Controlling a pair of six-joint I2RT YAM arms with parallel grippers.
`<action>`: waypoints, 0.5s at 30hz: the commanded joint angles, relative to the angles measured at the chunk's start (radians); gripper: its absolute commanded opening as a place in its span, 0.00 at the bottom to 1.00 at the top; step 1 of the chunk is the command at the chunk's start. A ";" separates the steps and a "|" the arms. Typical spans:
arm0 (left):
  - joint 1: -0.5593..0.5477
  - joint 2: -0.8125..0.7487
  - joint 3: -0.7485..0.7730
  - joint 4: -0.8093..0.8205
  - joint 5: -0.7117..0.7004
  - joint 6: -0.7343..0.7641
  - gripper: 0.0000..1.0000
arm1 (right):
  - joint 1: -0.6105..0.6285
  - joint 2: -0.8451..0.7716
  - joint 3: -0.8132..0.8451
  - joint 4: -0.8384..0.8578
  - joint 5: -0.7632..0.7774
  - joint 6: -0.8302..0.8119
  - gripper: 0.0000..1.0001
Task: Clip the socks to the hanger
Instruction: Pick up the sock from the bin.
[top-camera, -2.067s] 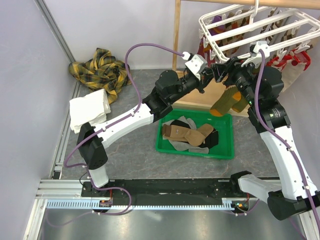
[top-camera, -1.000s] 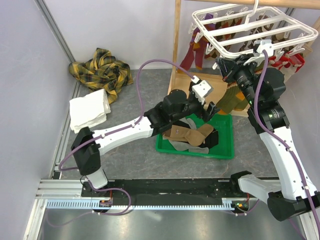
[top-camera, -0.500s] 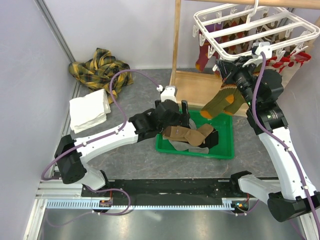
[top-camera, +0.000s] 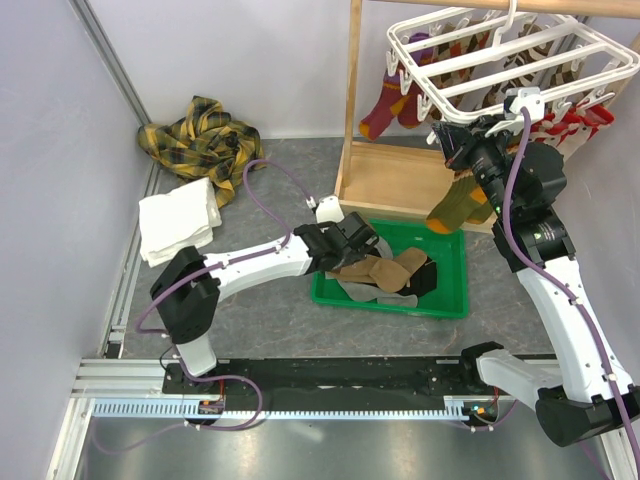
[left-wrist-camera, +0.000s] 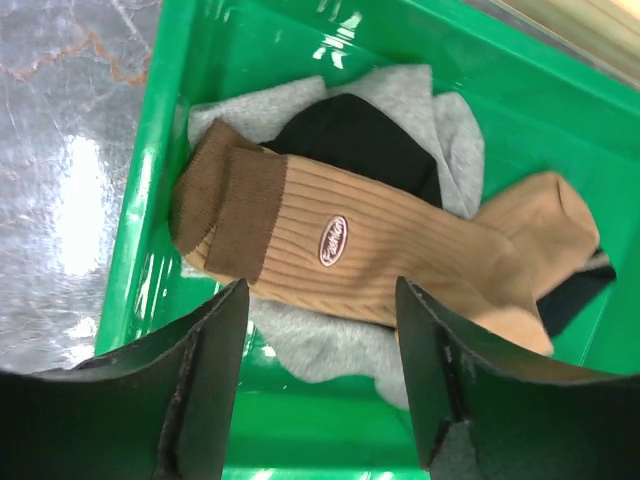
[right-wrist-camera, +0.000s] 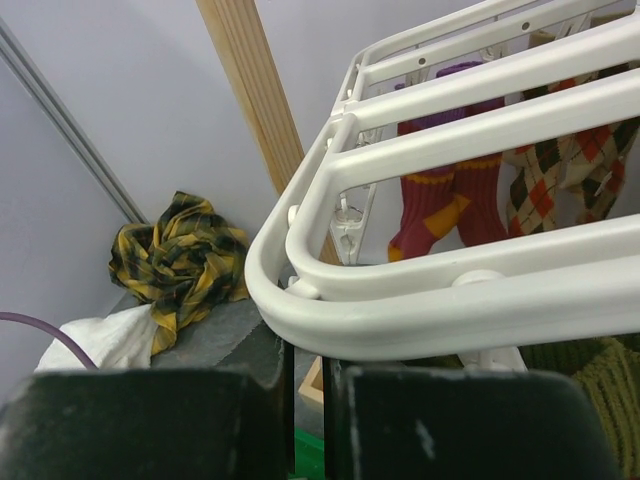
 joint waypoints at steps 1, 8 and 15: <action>0.026 0.051 0.048 -0.023 0.002 -0.159 0.62 | 0.005 -0.008 -0.019 -0.017 -0.003 -0.015 0.00; 0.052 0.125 0.055 -0.030 0.009 -0.213 0.51 | 0.007 -0.014 -0.025 -0.013 -0.005 -0.015 0.00; 0.074 0.209 0.078 -0.032 0.041 -0.214 0.45 | 0.008 -0.014 -0.031 -0.012 -0.005 -0.017 0.00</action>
